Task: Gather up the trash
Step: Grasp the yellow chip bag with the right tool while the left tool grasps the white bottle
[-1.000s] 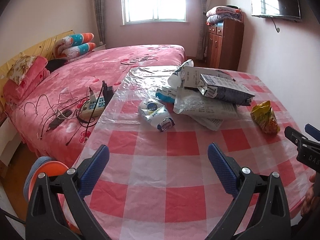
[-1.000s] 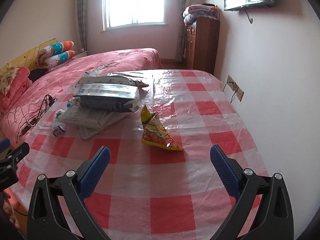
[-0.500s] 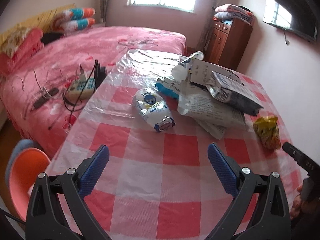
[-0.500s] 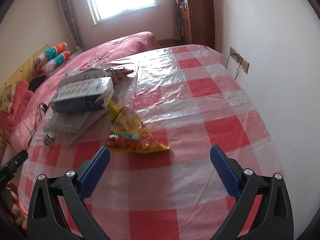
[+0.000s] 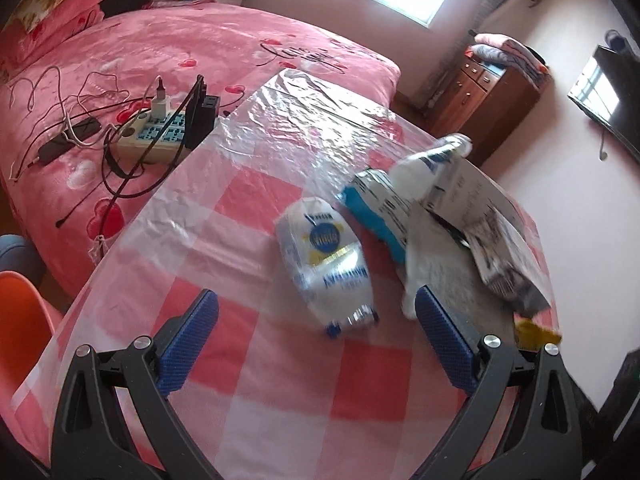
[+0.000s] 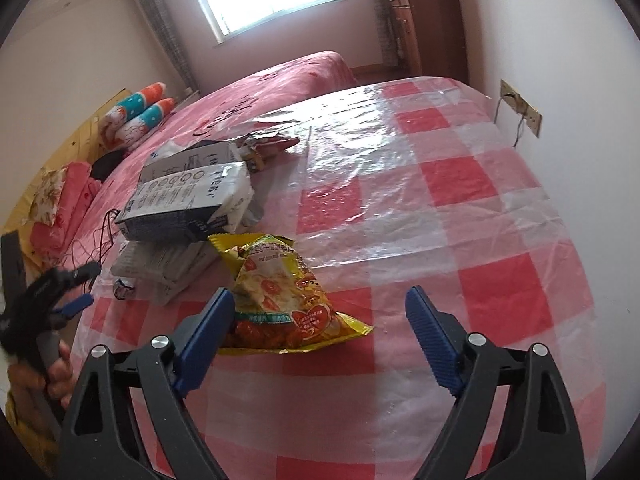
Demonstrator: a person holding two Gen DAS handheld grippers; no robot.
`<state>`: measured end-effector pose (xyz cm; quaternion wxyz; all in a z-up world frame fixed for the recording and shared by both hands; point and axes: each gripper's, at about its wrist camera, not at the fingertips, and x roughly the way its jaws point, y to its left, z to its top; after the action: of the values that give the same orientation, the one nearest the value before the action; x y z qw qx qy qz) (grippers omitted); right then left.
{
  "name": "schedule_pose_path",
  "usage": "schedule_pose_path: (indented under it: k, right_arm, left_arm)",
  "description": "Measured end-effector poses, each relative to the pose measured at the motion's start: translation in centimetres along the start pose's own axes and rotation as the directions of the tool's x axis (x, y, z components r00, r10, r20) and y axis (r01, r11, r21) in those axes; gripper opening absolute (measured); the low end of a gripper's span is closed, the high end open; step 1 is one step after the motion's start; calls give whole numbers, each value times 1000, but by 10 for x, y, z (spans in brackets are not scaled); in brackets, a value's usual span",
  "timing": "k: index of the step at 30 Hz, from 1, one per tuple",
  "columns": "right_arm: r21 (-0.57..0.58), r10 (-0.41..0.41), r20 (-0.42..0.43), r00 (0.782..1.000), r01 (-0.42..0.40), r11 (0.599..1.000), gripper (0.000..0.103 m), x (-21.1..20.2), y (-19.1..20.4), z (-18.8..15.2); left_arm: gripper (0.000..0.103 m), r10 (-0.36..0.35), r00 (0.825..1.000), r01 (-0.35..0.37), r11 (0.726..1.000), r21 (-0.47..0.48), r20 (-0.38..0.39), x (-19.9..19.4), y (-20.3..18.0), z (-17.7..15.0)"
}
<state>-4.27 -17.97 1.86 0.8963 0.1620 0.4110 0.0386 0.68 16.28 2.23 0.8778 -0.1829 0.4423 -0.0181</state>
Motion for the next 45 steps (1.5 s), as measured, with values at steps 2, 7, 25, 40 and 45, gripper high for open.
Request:
schedule_pose_path:
  k: [2, 7, 25, 40, 45]
  right_arm:
    - [-9, 23, -12, 1000, -23, 1000, 87, 4, 4, 0]
    - [-44, 47, -38, 998, -49, 998, 87, 15, 18, -1]
    - [-223, 10, -78, 997, -27, 975, 86, 36, 61, -16]
    - [-231, -28, -42, 999, 18, 973, 46, 19, 58, -29]
    - [-235, -32, -13, 999, 28, 972, 42, 7, 62, -35]
  left_arm:
    - [99, 2, 1000, -2, 1000, -12, -2, 6, 2, 4]
    - [98, 22, 1000, -22, 1000, -8, -15, 22, 3, 11]
    - [63, 181, 983, -183, 966, 182, 24, 43, -25, 10]
    - [61, 108, 993, -115, 981, 155, 53, 10, -9, -7]
    - [62, 78, 995, -88, 983, 159, 69, -12, -4, -19]
